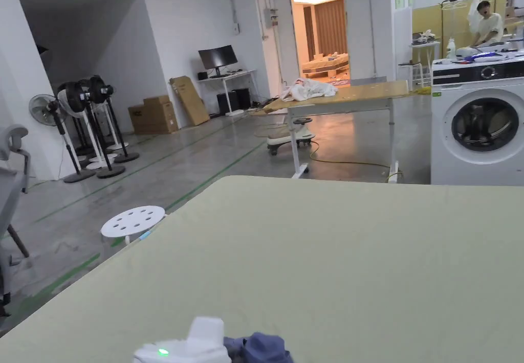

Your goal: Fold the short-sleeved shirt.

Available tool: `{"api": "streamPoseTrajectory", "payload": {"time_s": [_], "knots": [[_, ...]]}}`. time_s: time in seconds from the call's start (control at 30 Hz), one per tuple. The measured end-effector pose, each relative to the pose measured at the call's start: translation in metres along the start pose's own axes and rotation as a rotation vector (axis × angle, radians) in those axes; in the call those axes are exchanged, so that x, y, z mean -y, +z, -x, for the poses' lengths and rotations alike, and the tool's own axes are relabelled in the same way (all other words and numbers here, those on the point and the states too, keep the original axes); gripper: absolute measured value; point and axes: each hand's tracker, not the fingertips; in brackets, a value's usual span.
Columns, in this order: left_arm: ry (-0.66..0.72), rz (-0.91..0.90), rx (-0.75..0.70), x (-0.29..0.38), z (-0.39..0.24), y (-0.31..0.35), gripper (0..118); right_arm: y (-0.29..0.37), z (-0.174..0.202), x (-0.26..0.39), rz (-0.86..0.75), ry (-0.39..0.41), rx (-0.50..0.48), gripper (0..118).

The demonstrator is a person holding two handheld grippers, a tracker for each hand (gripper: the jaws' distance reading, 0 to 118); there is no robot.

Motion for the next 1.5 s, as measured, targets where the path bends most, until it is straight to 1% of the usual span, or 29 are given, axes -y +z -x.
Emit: {"api": "streamPoseTrajectory", "payload": {"time_s": [0.1, 0.17, 0.2, 0.27, 0.3, 0.4, 0.5, 0.6, 0.63, 0.7, 0.73, 0.77, 0.8, 0.83, 0.87, 0.93, 0.97, 1.03, 1.07, 1.1, 1.13, 1.17, 1.23, 1.3, 1.37, 1.43, 1.5], "knots": [[0.054, -0.18, 0.042, -0.05, -0.006, 0.05, 0, 0.007, -0.011, 0.005, 0.003, -0.036, 0.02, 0], [0.119, -0.246, 0.116, -0.088, -0.013, 0.071, 0, 0.01, -0.018, 0.008, 0.003, -0.073, 0.033, 0], [0.107, -0.293, 0.136, -0.1, -0.026, 0.077, 0, 0.013, -0.02, 0.009, 0.002, -0.089, 0.044, 0], [0.01, -0.276, 0.187, -0.122, -0.061, 0.078, 0, 0.019, -0.027, 0.011, -0.016, -0.109, 0.055, 0], [-0.04, -0.274, 0.214, -0.126, -0.083, 0.076, 0, 0.022, -0.029, 0.011, -0.025, -0.117, 0.062, 0], [-0.101, -0.235, 0.333, -0.126, -0.148, 0.057, 0, 0.034, -0.037, 0.011, -0.047, -0.135, 0.091, 0], [-0.173, -0.152, 0.477, -0.101, -0.231, 0.033, 0, 0.048, -0.046, 0.011, -0.06, -0.145, 0.122, 0], [-0.218, -0.054, 0.653, -0.055, -0.311, 0.014, 0, 0.064, -0.06, 0.019, -0.069, -0.159, 0.174, 0], [-0.217, -0.019, 0.707, -0.036, -0.338, 0.013, 0, 0.071, -0.064, 0.021, -0.072, -0.165, 0.2, 0], [-0.27, 0.051, 0.828, 0.0, -0.388, 0.016, 0, 0.083, -0.073, 0.029, -0.072, -0.184, 0.245, 0], [-0.268, 0.085, 0.877, 0.021, -0.412, 0.022, 0, 0.089, -0.078, 0.032, -0.068, -0.192, 0.263, 0], [-0.3, 0.124, 0.952, 0.038, -0.432, 0.027, 0, 0.096, -0.081, 0.035, -0.064, -0.199, 0.291, 0], [-0.298, 0.158, 0.996, 0.053, -0.449, 0.031, 0, 0.1, -0.085, 0.04, -0.058, -0.205, 0.311, 0], [-0.325, 0.198, 1.039, 0.069, -0.469, 0.036, 0, 0.106, -0.089, 0.044, -0.053, -0.209, 0.325, 0], [-0.385, 0.23, 1.078, 0.086, -0.485, 0.045, 0, 0.11, -0.092, 0.046, -0.044, -0.211, 0.343, 0], [-0.481, 0.225, 1.129, 0.119, -0.506, 0.063, 0, 0.118, -0.095, 0.052, -0.036, -0.211, 0.381, 0], [-0.518, 0.245, 1.134, 0.128, -0.514, 0.068, 6, 0.12, -0.096, 0.054, -0.037, -0.213, 0.383, 0], [-0.501, 0.253, 1.129, 0.136, -0.514, 0.073, 36, 0.124, -0.099, 0.057, -0.039, -0.226, 0.392, 0], [-0.497, 0.245, 1.125, 0.137, -0.511, 0.076, 55, 0.123, -0.097, 0.054, -0.039, -0.23, 0.388, 0], [-0.473, 0.231, 1.129, 0.131, -0.499, 0.079, 61, 0.122, -0.094, 0.051, -0.041, -0.233, 0.383, 0], [-0.463, 0.199, 1.122, 0.122, -0.485, 0.087, 60, 0.121, -0.094, 0.051, -0.045, -0.232, 0.378, 0], [-0.443, 0.127, 1.103, 0.115, -0.468, 0.097, 61, 0.118, -0.092, 0.049, -0.051, -0.227, 0.368, 0], [-0.466, -0.033, 1.041, 0.098, -0.428, 0.124, 61, 0.11, -0.089, 0.042, -0.066, -0.208, 0.332, 0], [-0.435, -0.187, 0.928, 0.085, -0.385, 0.153, 61, 0.103, -0.083, 0.032, -0.093, -0.175, 0.298, 0], [-0.397, -0.298, 0.861, 0.073, -0.333, 0.177, 61, 0.095, -0.072, 0.016, -0.119, -0.115, 0.268, 0], [-0.358, -0.376, 0.734, 0.069, -0.293, 0.202, 60, 0.09, -0.063, 0.003, -0.156, -0.066, 0.237, 0], [-0.327, -0.447, 0.608, 0.068, -0.255, 0.226, 55, 0.087, -0.056, -0.008, -0.205, -0.047, 0.199, 0]]}}
